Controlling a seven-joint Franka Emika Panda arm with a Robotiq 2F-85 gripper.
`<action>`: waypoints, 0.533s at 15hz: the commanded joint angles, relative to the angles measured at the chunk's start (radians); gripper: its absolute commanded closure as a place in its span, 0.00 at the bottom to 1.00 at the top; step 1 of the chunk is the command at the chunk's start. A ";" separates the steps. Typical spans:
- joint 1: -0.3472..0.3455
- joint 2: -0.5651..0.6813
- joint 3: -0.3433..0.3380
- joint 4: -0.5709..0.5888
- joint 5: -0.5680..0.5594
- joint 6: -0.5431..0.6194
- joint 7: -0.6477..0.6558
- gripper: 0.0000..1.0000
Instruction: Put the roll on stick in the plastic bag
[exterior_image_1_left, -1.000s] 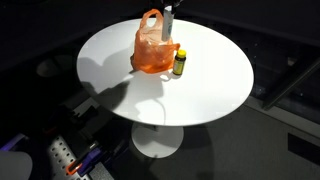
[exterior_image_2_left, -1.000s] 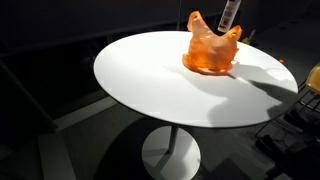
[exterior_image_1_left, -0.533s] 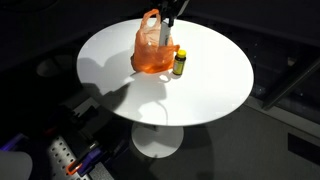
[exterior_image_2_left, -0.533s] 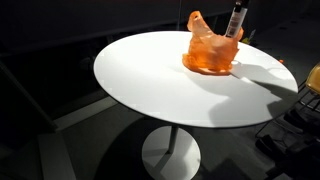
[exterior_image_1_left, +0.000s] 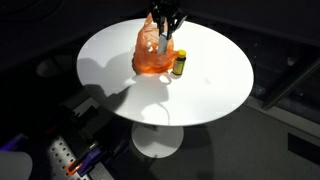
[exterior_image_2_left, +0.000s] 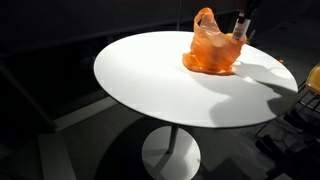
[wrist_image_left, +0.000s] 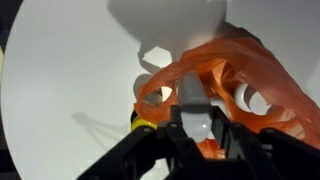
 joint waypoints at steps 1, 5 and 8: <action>0.000 -0.019 0.000 -0.041 -0.006 0.044 -0.020 0.90; 0.004 -0.021 0.004 -0.074 -0.004 0.111 -0.016 0.90; 0.008 -0.024 0.006 -0.103 -0.006 0.161 -0.010 0.90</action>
